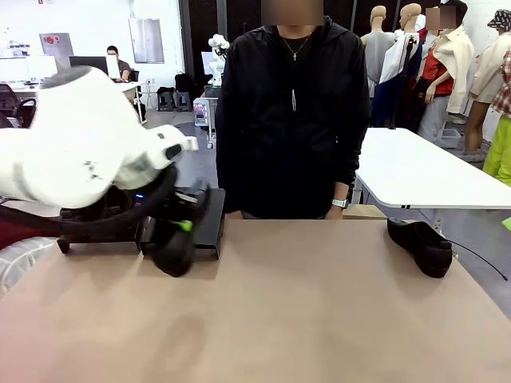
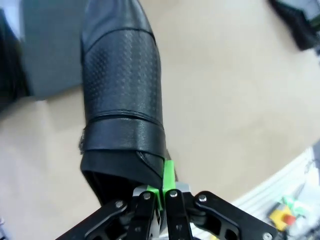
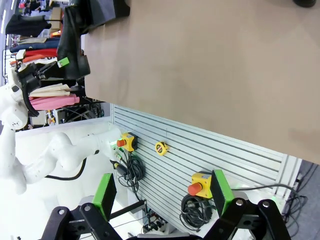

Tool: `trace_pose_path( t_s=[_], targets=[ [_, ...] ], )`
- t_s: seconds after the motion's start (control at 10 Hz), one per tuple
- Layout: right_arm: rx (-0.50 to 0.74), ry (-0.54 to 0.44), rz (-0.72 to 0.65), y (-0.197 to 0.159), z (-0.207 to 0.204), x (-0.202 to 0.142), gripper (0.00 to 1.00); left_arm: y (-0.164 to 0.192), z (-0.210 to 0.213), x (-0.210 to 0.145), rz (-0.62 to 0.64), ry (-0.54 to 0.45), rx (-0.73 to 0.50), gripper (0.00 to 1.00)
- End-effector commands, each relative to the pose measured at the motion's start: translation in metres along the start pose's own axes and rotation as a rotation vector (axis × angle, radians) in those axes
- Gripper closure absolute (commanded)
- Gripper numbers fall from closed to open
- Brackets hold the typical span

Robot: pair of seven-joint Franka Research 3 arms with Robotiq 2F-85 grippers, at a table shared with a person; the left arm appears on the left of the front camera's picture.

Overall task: Organize the shoes by placing them on the stand.
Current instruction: Place the Shoe from the middle of the table onto the Shoes Stand.

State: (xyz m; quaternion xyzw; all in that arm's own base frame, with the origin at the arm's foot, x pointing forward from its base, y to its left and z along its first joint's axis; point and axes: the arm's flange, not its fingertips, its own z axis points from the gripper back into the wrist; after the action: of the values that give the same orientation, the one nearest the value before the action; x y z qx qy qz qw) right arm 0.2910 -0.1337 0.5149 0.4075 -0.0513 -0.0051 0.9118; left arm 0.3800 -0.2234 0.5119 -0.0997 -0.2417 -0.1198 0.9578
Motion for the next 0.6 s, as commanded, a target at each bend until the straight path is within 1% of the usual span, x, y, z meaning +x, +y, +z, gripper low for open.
trace_pose_path(
  t_s=[0.0, 0.1, 0.2, 0.3, 0.5],
  targets=[
    [-0.007, 0.007, 0.010, 0.000, 0.003, -0.002, 0.00, 0.045, 0.022, 0.005, 0.028, -0.080, 0.165, 1.00],
    [-0.007, 0.007, 0.010, 0.000, 0.003, -0.002, 0.00, 0.067, 0.028, 0.010, 0.046, -0.119, 0.260, 1.00],
    [-0.007, 0.007, 0.010, 0.000, 0.003, -0.002, 0.00, 0.082, 0.031, 0.014, 0.139, -0.195, 0.232, 1.00],
    [-0.007, 0.007, 0.010, 0.000, 0.003, -0.002, 0.00, 0.063, 0.027, 0.006, 0.022, -0.070, 0.162, 1.00],
    [-0.007, 0.007, 0.010, 0.000, 0.003, -0.002, 0.00, 0.063, 0.027, 0.006, 0.022, -0.070, 0.162, 1.00]
  ],
)
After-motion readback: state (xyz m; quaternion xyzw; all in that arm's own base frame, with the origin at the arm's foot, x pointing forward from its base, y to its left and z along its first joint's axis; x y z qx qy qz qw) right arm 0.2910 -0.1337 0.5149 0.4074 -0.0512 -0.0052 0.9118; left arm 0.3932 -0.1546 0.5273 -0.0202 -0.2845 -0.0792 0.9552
